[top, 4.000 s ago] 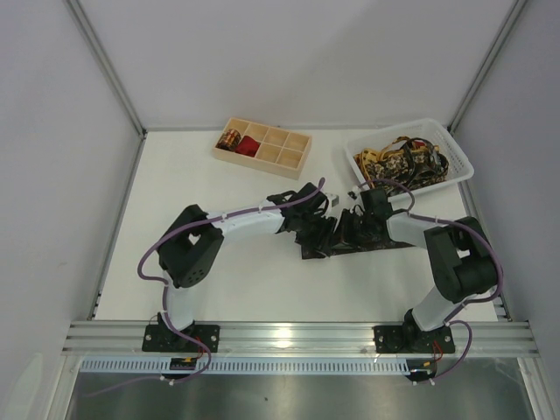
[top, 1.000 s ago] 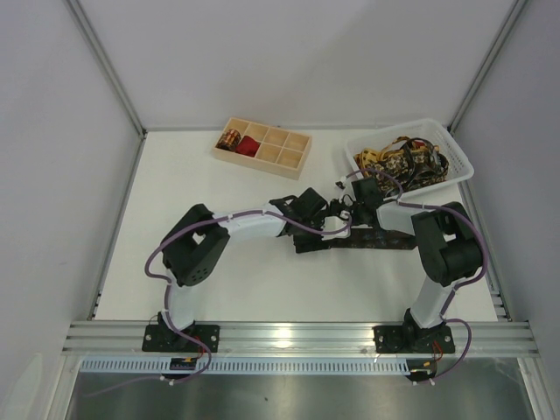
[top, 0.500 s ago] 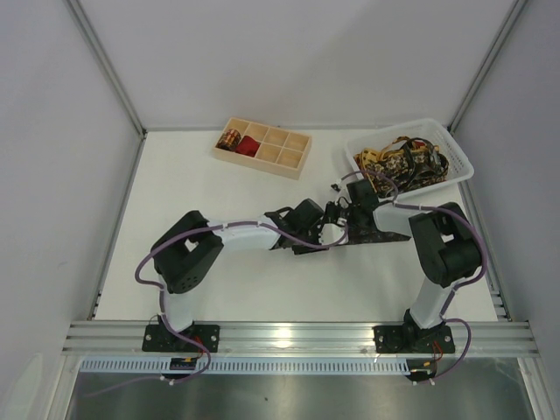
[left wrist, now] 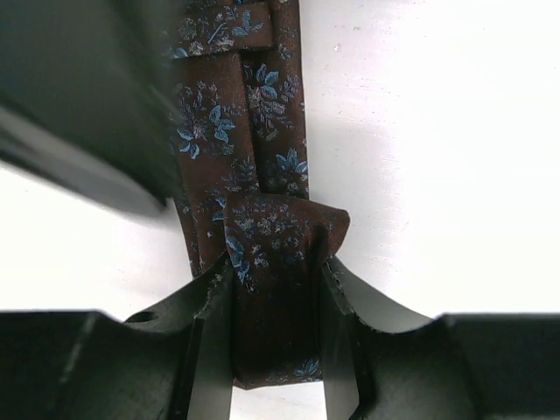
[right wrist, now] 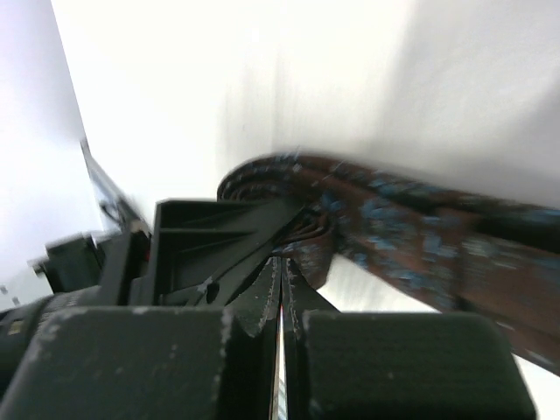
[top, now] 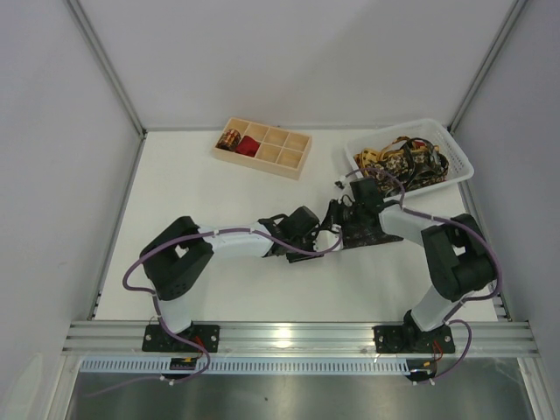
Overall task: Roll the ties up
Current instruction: Roll the tie
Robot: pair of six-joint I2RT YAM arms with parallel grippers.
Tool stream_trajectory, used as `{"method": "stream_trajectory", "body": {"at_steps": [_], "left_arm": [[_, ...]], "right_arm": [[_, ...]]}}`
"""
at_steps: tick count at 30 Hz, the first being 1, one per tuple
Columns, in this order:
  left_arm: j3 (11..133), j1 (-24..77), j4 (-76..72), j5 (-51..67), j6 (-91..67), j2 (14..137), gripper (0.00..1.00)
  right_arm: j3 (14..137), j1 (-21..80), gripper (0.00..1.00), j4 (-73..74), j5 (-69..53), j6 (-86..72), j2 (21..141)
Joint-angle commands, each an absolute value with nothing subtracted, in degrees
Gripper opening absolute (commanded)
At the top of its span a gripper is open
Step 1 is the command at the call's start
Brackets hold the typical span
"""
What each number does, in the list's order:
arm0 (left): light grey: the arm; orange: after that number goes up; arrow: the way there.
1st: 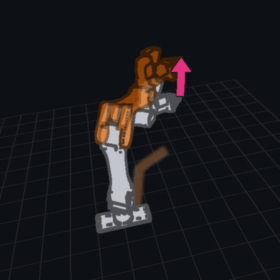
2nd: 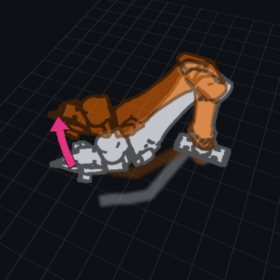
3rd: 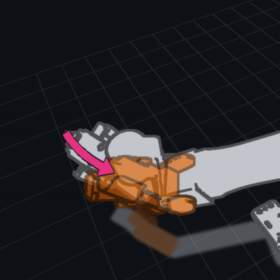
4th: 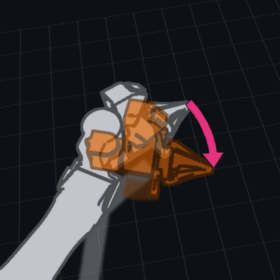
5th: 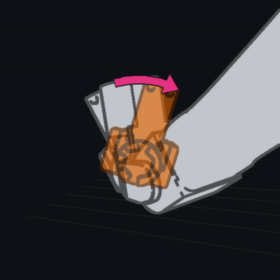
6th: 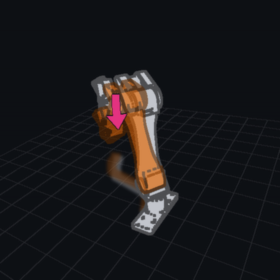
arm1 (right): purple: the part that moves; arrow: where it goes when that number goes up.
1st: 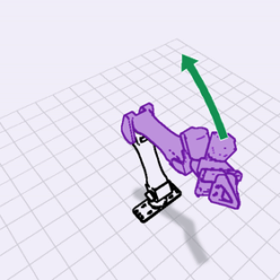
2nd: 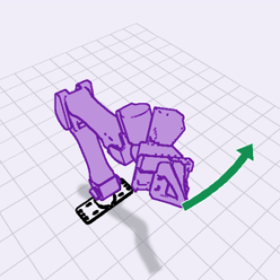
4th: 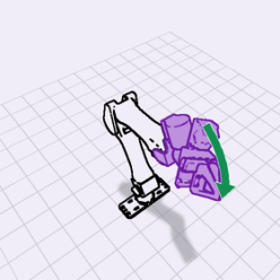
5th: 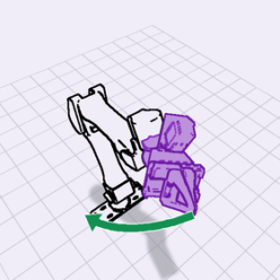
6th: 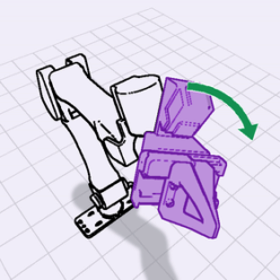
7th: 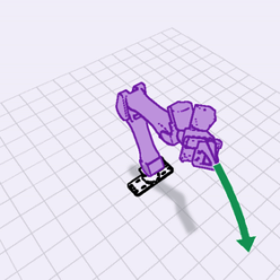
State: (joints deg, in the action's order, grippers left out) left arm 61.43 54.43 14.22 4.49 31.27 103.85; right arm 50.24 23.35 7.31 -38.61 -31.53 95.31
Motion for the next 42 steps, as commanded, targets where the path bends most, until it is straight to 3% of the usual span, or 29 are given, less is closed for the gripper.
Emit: {"method": "stream_trajectory", "body": {"at_steps": [1,14,24,31,42], "left_arm": [[60.6,55.2,16.1,7.0,29.1,105.3,0.4],[60.7,55.2,16.0,7.8,28.7,105.5,0.4],[61.6,54.3,16.8,7.3,27.9,106.6,0.38],[61.6,54.0,17.3,7.6,27.7,106.2,0.38],[62.2,54.0,17.8,8.3,27.3,105.6,0.38]], "right_arm": [[51.9,18.8,0.0,8.4,-35.7,-32.0,90.5],[55.0,15.3,0.0,4.9,-24.2,-30.4,104.2],[39.0,15.4,0.0,2.6,-22.4,-32.4,94.5],[35.9,16.0,0.0,4.5,-22.2,-30.9,90.6],[51.2,11.7,0.0,12.0,-12.9,-25.5,95.9]]}}
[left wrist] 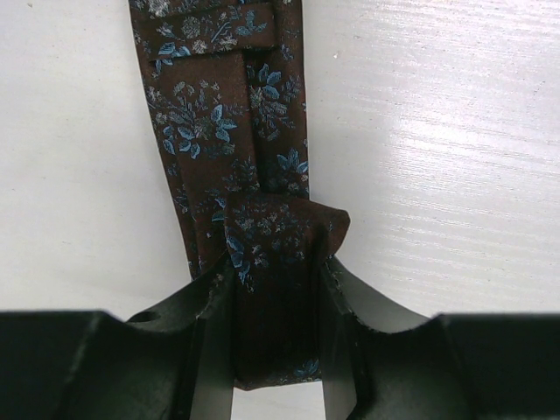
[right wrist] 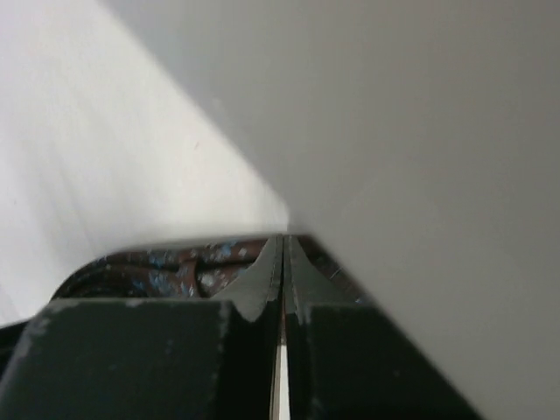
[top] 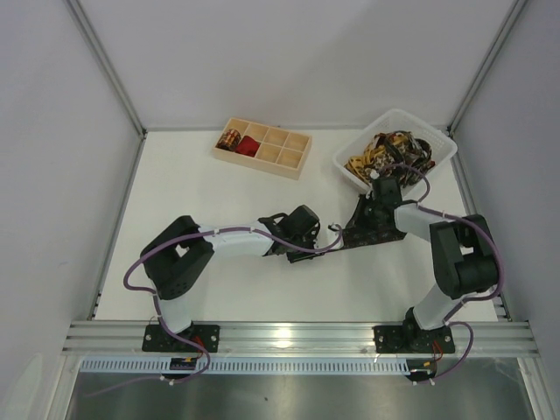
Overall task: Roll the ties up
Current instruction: Roll the tie
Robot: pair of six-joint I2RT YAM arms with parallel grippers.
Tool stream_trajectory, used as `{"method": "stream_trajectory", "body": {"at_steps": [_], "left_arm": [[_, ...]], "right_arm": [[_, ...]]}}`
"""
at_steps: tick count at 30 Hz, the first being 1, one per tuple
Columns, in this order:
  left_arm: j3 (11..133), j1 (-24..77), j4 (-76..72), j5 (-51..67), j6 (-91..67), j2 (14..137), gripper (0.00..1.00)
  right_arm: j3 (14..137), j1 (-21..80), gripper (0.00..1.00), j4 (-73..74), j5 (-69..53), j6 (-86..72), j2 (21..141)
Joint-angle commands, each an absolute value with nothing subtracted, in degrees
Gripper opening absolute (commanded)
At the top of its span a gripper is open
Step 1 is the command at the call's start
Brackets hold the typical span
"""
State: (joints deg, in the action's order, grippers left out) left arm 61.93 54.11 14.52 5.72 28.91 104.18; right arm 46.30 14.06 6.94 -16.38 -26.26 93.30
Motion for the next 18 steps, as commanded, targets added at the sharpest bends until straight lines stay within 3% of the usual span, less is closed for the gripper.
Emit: {"method": "stream_trajectory", "body": {"at_steps": [1,7,14,18], "left_arm": [[62.2,54.0,17.7,8.3,27.4,105.6,0.38],[62.1,54.0,17.7,8.8,27.1,105.4,0.38],[62.1,54.0,17.5,9.0,27.0,105.5,0.38],[62.0,54.1,17.3,9.3,26.9,105.5,0.38]], "right_arm": [[52.5,11.4,0.0,12.2,-12.5,-25.3,97.6],[60.2,11.0,0.0,12.4,-16.2,-25.0,102.4],[57.5,19.5,0.06,16.7,-5.5,-21.6,90.4],[57.2,22.6,0.09,18.1,-4.0,-20.7,89.7]]}}
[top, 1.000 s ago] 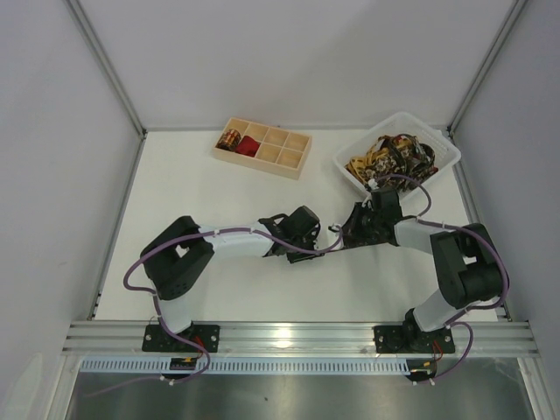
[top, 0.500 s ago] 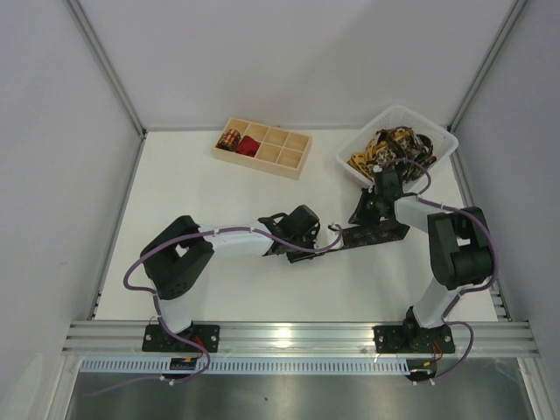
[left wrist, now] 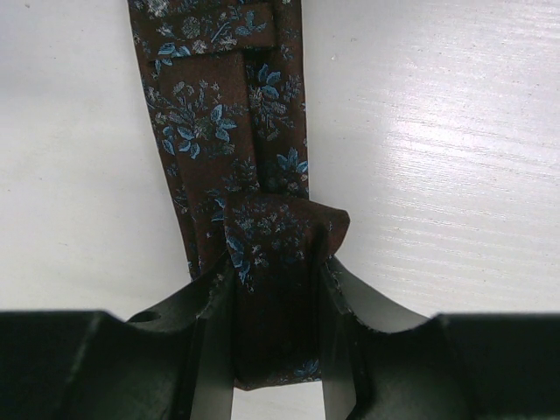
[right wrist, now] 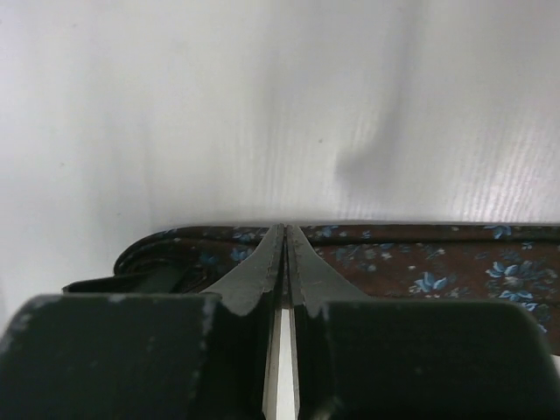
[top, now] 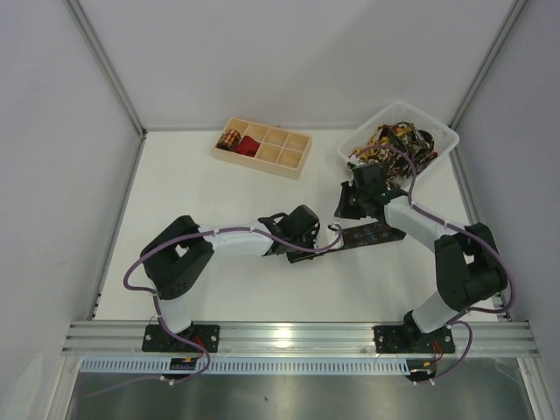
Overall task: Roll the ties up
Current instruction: Roll the tie
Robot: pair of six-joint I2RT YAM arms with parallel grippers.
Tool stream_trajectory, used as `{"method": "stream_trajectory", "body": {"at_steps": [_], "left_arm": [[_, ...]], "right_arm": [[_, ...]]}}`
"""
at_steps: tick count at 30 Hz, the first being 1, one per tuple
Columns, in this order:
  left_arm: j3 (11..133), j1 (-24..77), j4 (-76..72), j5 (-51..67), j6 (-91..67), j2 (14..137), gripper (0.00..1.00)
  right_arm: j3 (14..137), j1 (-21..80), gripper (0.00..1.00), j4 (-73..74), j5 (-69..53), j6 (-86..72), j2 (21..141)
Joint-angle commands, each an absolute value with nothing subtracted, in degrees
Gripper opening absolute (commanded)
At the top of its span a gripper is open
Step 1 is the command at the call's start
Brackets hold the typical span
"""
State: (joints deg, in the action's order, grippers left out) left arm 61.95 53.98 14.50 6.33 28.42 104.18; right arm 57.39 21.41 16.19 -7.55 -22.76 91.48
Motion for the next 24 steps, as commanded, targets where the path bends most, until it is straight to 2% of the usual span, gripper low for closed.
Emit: {"method": "stream_trajectory", "body": {"at_steps": [1,7,11,16,24], "left_arm": [[61.9,54.0,17.1,9.4,26.9,105.4,0.38],[61.7,54.0,17.2,9.4,26.8,105.2,0.38],[61.7,54.0,17.5,9.3,26.9,105.0,0.38],[61.3,54.0,16.9,9.9,26.7,104.7,0.38],[61.8,53.8,17.5,9.1,25.6,105.6,0.37]], "right_arm": [[56.6,22.7,0.09,17.7,-4.7,-21.1,90.2],[57.0,22.6,0.02,13.5,-8.4,-22.1,98.2],[56.7,22.7,0.02,12.6,-8.2,-22.0,100.8],[52.7,22.8,0.04,13.4,-7.3,-23.6,100.4],[44.0,23.1,0.05,13.9,-9.0,-26.4,92.3]]}}
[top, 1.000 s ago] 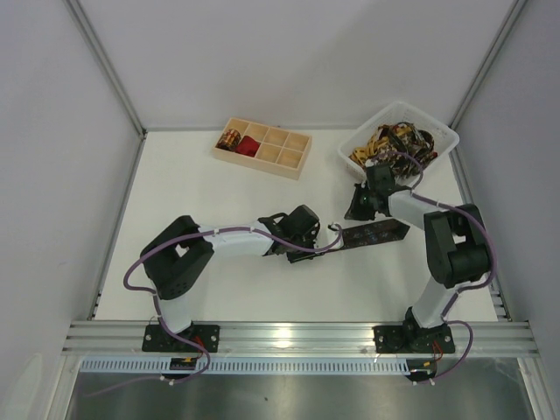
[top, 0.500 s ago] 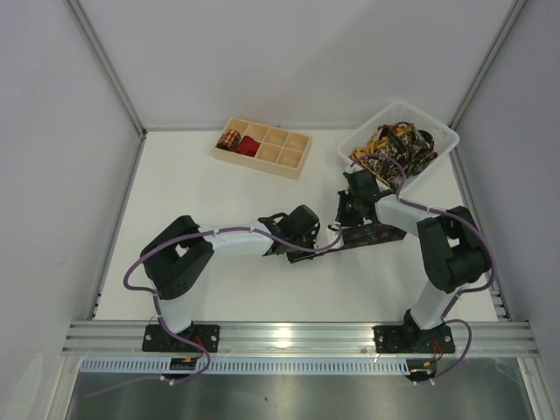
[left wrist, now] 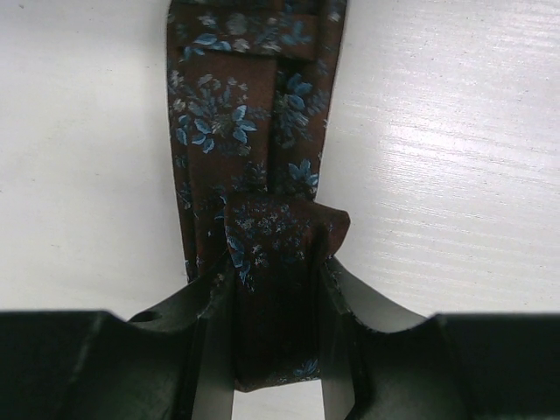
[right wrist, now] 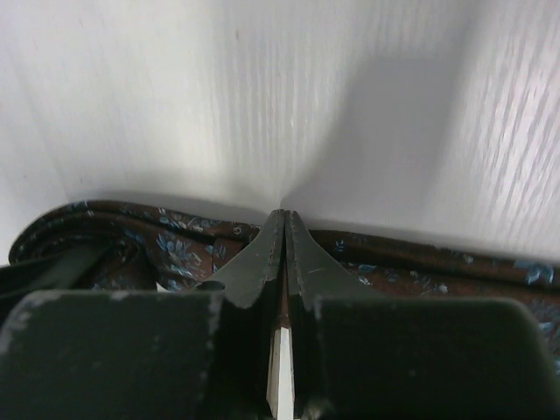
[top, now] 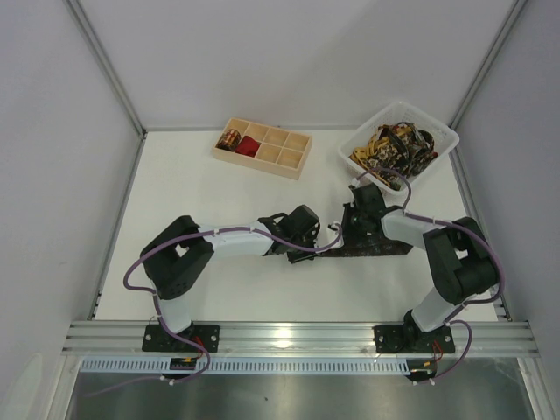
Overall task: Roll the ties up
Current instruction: Roll the tie
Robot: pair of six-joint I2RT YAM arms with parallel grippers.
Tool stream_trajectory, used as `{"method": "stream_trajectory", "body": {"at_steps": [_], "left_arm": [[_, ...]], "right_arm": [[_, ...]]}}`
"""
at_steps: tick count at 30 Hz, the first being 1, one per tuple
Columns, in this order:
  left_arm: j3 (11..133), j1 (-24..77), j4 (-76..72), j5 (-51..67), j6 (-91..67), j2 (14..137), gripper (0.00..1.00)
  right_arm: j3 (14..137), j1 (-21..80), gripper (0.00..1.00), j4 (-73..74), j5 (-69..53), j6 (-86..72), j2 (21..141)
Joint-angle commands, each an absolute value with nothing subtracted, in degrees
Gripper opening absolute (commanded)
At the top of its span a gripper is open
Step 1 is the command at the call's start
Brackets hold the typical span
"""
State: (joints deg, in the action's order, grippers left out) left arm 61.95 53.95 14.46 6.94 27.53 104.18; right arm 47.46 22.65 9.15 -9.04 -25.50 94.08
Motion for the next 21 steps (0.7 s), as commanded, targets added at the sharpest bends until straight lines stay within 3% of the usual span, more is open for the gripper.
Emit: {"method": "stream_trajectory", "body": {"at_steps": [1,7,13,21], "left_arm": [[61.7,53.7,17.5,9.1,25.4,105.6,0.37],[61.6,53.4,17.5,8.7,25.2,105.4,0.37],[61.7,53.4,18.0,9.8,25.8,104.8,0.36],[60.4,53.6,16.4,10.3,26.5,102.0,0.36]], "right_arm": [[43.0,23.3,0.05,13.9,-9.2,-26.7,91.7],[42.1,23.4,0.06,13.4,-8.2,-25.8,90.5],[50.7,21.1,0.08,17.9,-7.0,-21.5,91.8],[52.1,19.4,0.16,12.9,-28.7,-22.6,89.9]]}}
